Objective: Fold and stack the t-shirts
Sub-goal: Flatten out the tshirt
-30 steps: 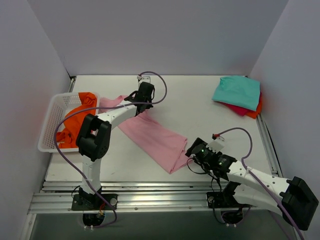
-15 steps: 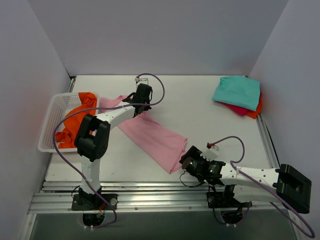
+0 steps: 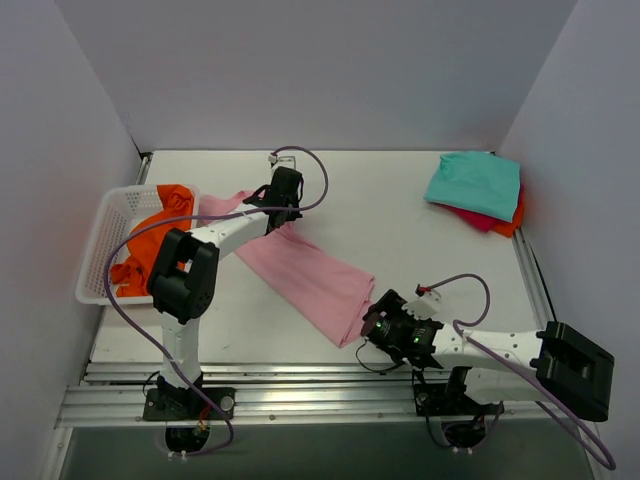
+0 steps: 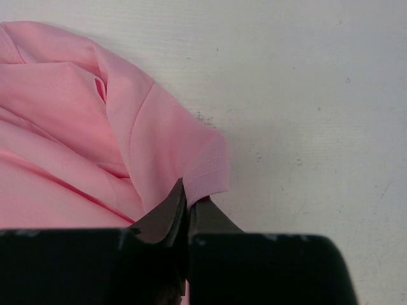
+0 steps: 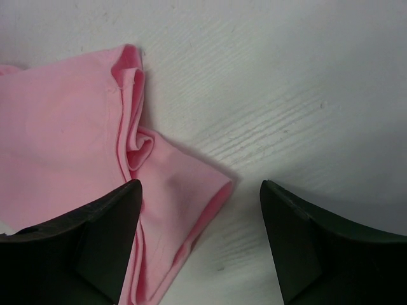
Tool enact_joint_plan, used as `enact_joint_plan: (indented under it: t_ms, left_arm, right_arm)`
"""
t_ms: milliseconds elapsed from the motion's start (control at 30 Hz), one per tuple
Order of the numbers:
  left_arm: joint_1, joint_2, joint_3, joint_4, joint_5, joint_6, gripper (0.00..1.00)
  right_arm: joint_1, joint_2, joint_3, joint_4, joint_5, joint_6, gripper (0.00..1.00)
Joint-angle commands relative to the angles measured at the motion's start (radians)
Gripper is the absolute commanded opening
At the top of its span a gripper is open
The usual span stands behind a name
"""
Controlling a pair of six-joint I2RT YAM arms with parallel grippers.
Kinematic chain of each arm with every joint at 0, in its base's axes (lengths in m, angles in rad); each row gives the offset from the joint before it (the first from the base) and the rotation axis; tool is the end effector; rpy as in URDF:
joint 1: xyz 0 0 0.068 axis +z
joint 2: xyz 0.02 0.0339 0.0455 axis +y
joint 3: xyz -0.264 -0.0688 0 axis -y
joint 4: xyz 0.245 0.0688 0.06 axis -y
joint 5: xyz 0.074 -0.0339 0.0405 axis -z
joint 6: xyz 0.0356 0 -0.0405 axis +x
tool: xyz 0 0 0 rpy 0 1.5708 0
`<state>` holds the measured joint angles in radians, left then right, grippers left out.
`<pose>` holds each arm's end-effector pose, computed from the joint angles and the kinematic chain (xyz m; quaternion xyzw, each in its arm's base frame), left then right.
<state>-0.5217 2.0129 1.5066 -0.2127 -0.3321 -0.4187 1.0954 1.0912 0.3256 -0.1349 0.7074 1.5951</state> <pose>0.4023 -0.2178 0.2149 -0.0220 0.9005 -0.0504 0.4314 0.1026 0.1487 0.1420 0.3294 0.8302 0.2276 0.3878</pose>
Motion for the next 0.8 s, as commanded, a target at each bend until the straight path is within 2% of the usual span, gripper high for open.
enact_joint_plan:
  t_ms: [0,200,367,600,767]
  left_arm:
    - [0.008,-0.054,-0.008,0.05,0.007,-0.014,0.02]
    - [0.017,-0.055,-0.017,0.056,0.013,-0.012,0.02]
    - [0.026,-0.051,-0.02,0.062,0.024,-0.014,0.02]
    - [0.034,-0.039,-0.019,0.067,0.034,-0.017,0.02]
    - [0.04,-0.036,-0.02,0.067,0.039,-0.019,0.02]
  right_arm:
    - [-0.028,0.094,0.016,0.033,0.02,-0.024,0.71]
    - [-0.1,0.154,0.003,0.126,-0.04,-0.112,0.64]
    - [-0.117,0.133,-0.011,0.124,-0.048,-0.121,0.49]
    - [-0.127,0.134,-0.054,0.165,-0.065,-0.115,0.38]
    - [-0.127,0.147,-0.049,0.179,-0.074,-0.13,0.19]
